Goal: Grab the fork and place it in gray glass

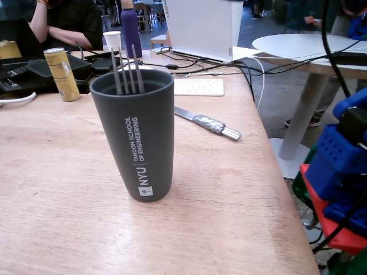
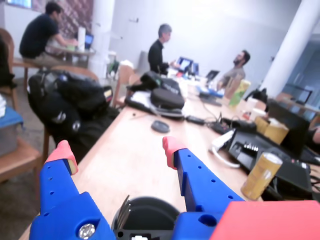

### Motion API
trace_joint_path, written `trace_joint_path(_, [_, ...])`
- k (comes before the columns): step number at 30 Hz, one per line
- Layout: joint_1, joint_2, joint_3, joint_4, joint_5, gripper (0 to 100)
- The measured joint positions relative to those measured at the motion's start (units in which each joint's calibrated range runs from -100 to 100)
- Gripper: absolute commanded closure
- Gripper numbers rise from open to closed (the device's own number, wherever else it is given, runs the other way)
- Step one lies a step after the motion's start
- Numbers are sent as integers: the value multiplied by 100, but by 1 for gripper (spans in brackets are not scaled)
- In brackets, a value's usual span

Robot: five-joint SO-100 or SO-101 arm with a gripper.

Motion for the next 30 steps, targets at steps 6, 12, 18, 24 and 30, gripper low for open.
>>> trace_joint_path(6, [188,-1020,-9,1731,-337,62])
trace_joint_path(12, [207,-1894,1136,2683,-933,62])
trace_joint_path(18, [207,-3044,2895,2692,-933,62])
trace_joint_path(24, [789,-3381,4193,2692,-938,63])
trace_joint_path(30, [1212,-3744,5023,2683,-928,63])
